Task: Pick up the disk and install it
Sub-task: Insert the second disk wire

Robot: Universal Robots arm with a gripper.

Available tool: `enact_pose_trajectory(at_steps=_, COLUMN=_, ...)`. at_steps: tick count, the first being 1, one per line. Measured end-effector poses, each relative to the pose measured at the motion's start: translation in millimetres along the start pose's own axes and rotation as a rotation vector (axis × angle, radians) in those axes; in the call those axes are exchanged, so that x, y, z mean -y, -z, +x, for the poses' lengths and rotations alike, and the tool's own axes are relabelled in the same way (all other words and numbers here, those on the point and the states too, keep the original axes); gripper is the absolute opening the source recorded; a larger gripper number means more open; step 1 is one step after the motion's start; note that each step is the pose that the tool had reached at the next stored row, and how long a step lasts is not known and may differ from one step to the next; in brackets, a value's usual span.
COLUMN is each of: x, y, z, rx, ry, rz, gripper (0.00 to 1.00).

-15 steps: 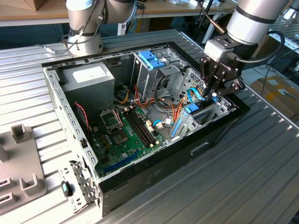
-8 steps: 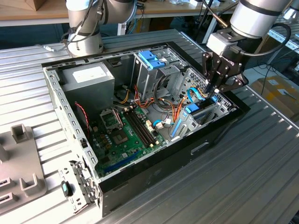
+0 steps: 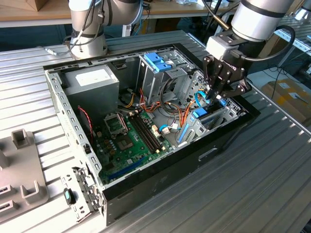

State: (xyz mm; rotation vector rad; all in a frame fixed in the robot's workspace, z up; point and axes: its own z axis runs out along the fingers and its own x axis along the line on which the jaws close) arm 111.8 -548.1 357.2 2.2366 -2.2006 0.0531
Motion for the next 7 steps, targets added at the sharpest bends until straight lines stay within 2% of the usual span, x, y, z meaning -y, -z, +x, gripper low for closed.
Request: enact_pose_trajectory(at_steps=7, x=-0.8, y=0.1, z=-0.1, rx=-0.0002, ry=0.000, rz=0.0001, gripper=0.24)
